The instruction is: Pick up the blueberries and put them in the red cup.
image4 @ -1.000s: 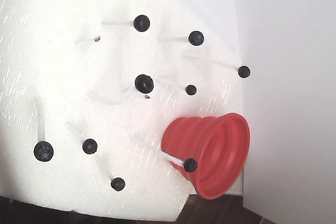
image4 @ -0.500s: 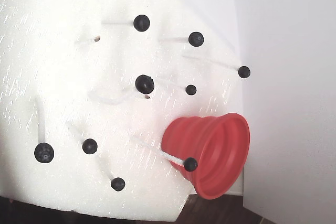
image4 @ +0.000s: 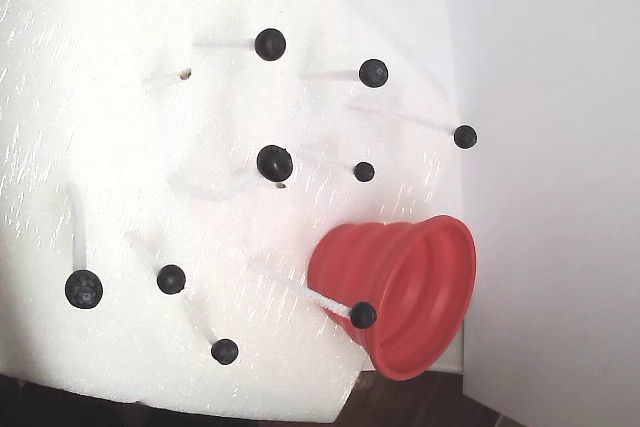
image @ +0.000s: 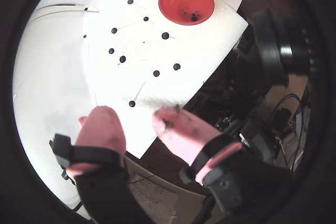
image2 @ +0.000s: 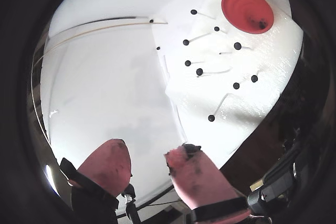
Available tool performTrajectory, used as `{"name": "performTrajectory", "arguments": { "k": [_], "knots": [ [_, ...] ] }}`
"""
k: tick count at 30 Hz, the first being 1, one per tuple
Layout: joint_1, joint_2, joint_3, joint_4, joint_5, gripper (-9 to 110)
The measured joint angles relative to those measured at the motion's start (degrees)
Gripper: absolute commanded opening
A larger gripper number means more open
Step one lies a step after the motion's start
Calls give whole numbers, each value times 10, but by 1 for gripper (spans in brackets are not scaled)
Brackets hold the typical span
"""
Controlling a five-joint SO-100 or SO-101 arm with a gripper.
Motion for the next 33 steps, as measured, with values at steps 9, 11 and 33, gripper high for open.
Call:
{"name": "performTrajectory", "arguments": {
  "k": [9,11,33],
  "knots": [
    [-23,-54,1,-10,-68,15],
    [-29,-67,1,-15,-88,15],
    [-57,-135,81,-61,-265,14]
  ]
}}
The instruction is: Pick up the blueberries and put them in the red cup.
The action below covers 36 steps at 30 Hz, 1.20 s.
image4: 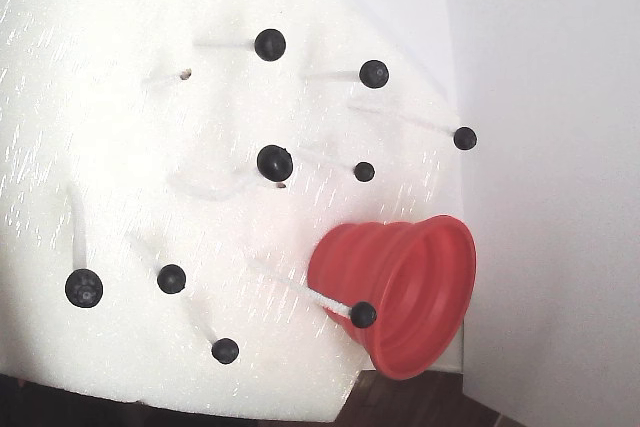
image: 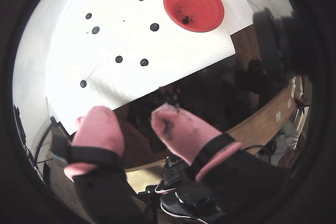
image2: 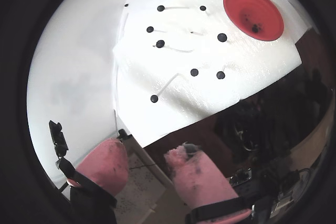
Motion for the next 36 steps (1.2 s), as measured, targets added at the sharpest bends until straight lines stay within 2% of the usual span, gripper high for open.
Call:
{"name": "performTrajectory", "arguments": {
  "k": [19,36],
  "knots": [
    [17,-84,69,-70,-160,15],
    [45,-112,120,-136,-238,16]
  ]
}}
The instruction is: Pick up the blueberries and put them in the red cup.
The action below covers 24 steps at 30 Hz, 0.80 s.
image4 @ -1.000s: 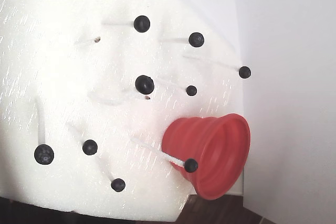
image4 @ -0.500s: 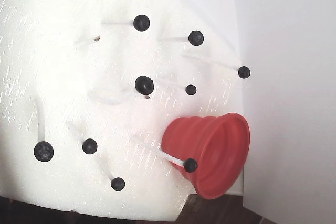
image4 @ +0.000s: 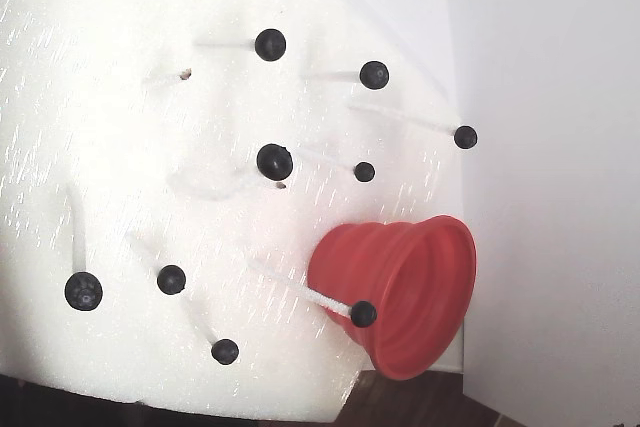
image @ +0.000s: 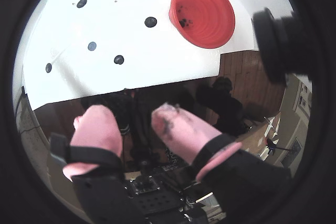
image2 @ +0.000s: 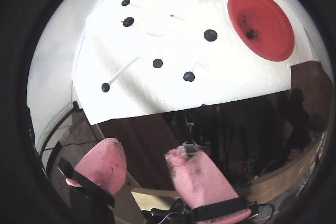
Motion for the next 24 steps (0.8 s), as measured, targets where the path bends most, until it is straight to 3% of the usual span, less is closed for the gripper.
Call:
{"name": "performTrajectory", "arguments": {
  "k": [24],
  "knots": [
    [60,-64,56,-112,-89,17]
  ]
}}
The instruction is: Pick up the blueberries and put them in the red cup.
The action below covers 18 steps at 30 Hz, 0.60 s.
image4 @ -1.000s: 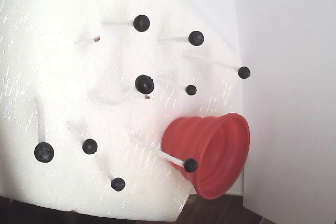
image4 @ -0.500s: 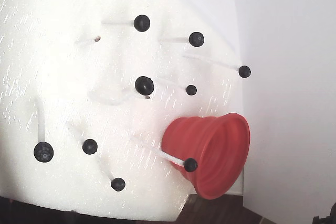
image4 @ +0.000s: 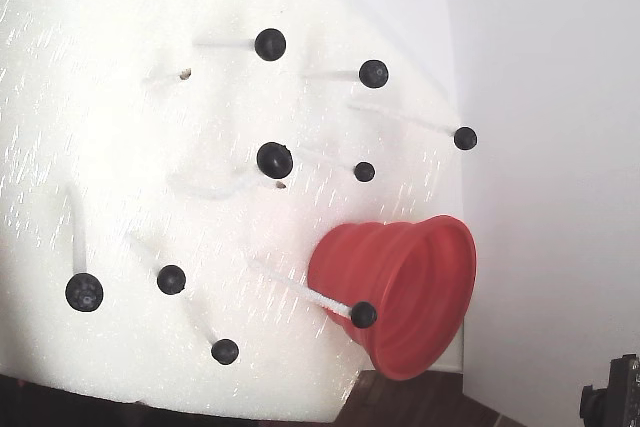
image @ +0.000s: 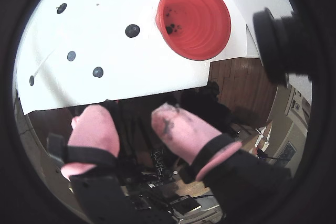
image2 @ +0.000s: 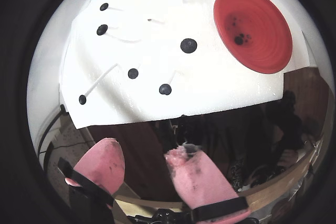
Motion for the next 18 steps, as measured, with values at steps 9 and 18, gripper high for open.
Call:
{"name": "performTrajectory", "arguments": {
  "k": [9,18],
  "knots": [
    [15,-15,42,-56,-28,17],
    [23,-33,48,-91,-43,17]
  ]
}}
